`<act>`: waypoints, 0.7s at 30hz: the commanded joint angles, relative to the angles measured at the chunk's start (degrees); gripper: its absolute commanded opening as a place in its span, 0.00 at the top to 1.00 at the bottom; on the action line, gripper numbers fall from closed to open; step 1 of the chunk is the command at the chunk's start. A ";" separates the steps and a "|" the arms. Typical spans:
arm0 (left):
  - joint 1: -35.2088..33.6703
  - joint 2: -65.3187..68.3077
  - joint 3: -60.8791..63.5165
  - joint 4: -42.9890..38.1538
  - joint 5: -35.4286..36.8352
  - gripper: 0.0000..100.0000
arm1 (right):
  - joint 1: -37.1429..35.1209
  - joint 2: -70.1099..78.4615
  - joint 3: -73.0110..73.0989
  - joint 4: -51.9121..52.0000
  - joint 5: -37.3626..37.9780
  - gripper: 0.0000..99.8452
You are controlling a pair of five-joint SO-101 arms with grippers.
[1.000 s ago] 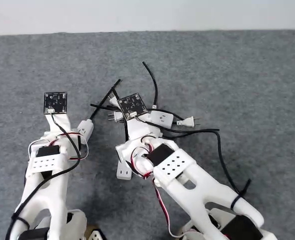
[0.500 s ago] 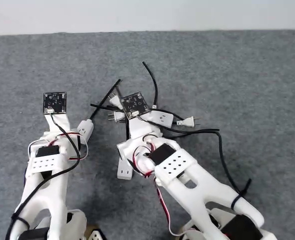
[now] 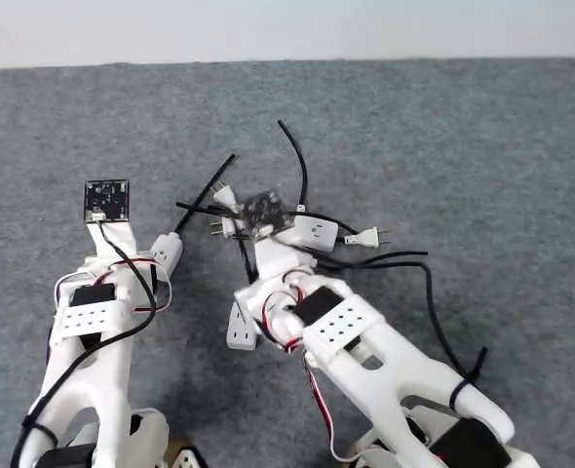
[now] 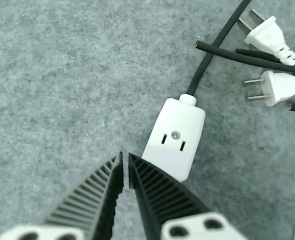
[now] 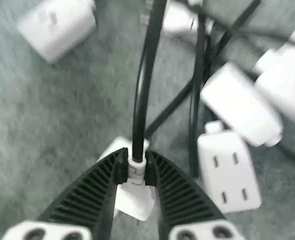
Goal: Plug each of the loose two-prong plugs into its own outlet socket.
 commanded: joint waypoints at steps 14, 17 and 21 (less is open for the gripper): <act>1.05 -1.49 -1.19 2.81 -7.38 0.99 | -1.36 -12.79 -1.76 3.38 -0.88 0.99; 1.14 -1.49 -1.19 2.55 -6.07 0.99 | -1.36 -9.89 -2.64 3.47 -1.14 0.99; 1.14 -1.49 -1.19 2.55 -5.80 0.99 | -1.19 -3.47 -7.74 2.07 -5.01 0.99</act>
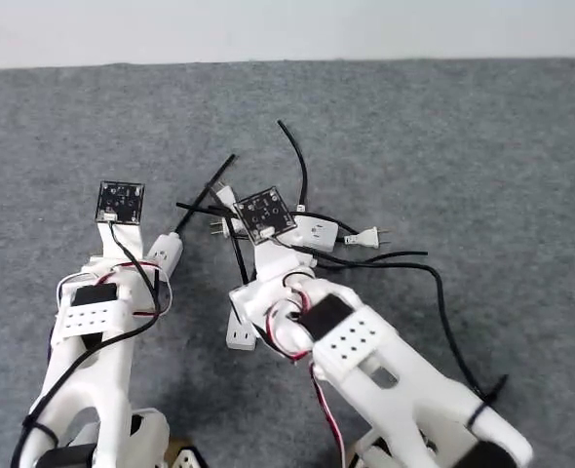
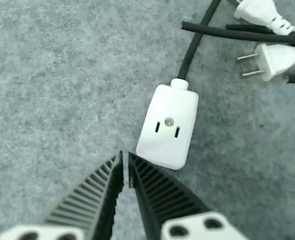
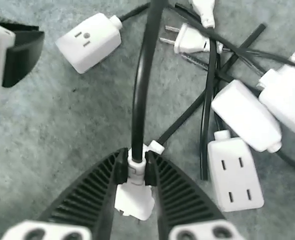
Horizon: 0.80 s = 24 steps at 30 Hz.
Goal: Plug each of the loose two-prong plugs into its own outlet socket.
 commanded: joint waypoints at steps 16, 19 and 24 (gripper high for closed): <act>0.97 -1.49 -1.36 4.40 -8.26 0.98 | 19.74 10.77 -11.52 19.12 9.49 0.99; 2.81 -1.49 -1.01 4.48 -8.26 0.98 | 27.21 11.12 -11.43 23.69 14.07 0.99; 3.25 -1.49 -1.01 4.48 -8.26 0.98 | 35.74 12.53 -9.93 28.88 20.92 0.95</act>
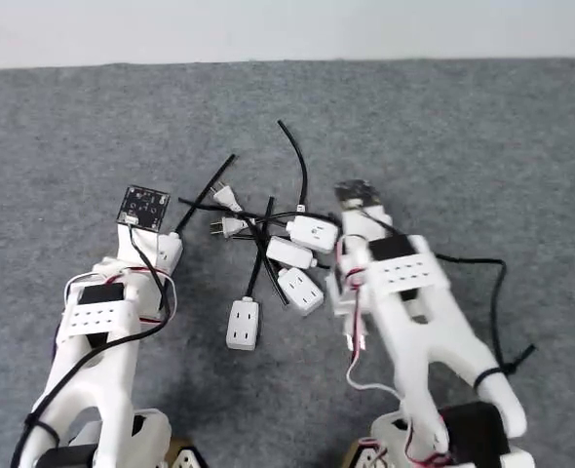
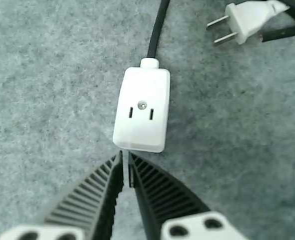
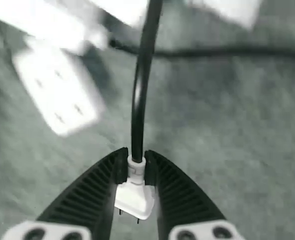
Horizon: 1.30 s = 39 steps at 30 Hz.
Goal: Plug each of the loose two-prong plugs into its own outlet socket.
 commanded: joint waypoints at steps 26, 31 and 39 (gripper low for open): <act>0.18 -1.49 -0.92 0.70 -0.88 0.98 | 17.45 5.76 -2.20 -4.35 4.57 1.00; 0.18 -1.49 -0.57 0.62 -0.88 0.98 | 17.10 6.29 -1.32 -4.70 4.66 0.99; 0.18 -1.49 -0.48 0.62 -0.88 0.98 | 9.45 11.03 1.58 -6.64 4.84 0.99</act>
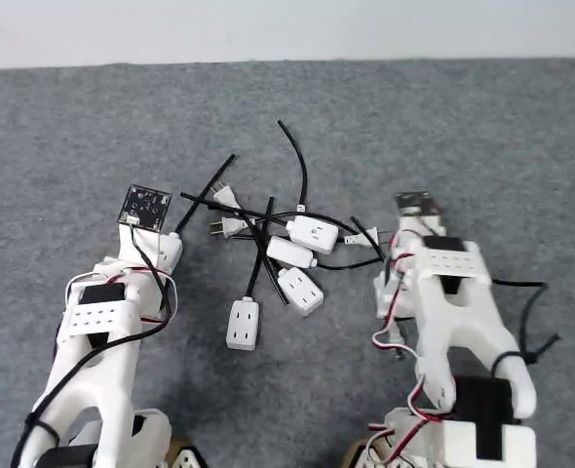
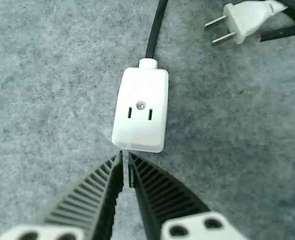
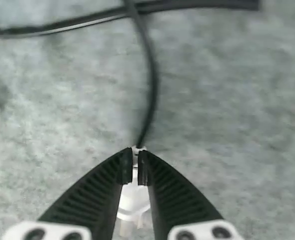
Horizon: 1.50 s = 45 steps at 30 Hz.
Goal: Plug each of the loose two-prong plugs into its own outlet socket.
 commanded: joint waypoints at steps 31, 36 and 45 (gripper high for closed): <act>0.09 -1.49 -0.40 0.62 -0.97 0.98 | -2.51 -5.32 -0.70 3.56 -0.44 0.90; 0.18 -1.49 -0.40 0.62 -0.97 0.98 | -2.68 -10.15 -7.03 12.26 -0.35 0.81; 0.09 -1.49 -0.40 0.62 -0.97 0.98 | 1.45 -14.55 -2.81 13.58 2.73 1.00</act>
